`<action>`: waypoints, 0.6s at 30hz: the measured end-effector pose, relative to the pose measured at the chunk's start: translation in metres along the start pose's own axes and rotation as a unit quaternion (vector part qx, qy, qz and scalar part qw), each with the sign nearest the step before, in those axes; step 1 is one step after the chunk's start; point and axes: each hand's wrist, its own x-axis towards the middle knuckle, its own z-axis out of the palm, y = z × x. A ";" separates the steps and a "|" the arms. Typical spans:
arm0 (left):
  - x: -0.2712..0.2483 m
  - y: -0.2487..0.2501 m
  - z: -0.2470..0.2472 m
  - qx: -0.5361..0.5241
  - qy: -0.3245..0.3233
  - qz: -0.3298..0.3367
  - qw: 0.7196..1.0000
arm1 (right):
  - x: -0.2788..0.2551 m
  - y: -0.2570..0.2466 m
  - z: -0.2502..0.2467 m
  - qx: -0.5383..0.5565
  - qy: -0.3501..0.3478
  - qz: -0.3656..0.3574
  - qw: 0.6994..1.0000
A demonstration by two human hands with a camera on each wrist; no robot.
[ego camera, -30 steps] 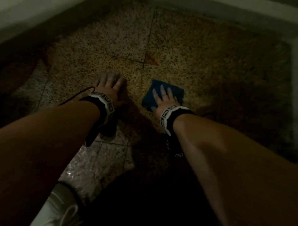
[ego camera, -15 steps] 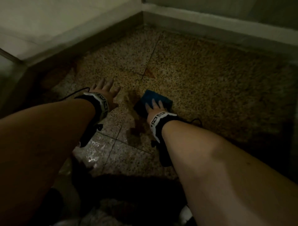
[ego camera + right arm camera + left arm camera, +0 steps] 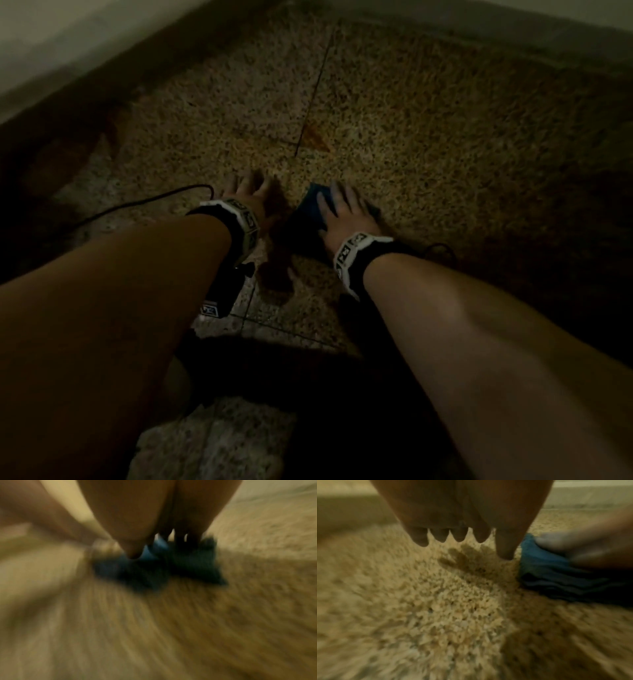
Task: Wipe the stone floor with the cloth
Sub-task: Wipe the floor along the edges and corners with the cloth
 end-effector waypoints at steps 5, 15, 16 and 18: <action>0.010 -0.008 0.006 -0.020 0.021 0.048 0.998 | 0.001 -0.006 0.022 -0.042 0.047 0.009 0.998; 0.004 0.004 0.012 -0.008 0.032 0.033 0.999 | -0.010 0.005 0.038 -0.041 0.010 -0.021 0.999; 0.004 0.006 0.012 -0.008 0.033 0.028 0.999 | -0.009 0.005 0.038 -0.040 0.012 -0.017 0.999; 0.005 0.006 0.013 -0.012 0.032 0.023 0.999 | -0.006 0.005 0.036 -0.054 0.023 -0.012 0.998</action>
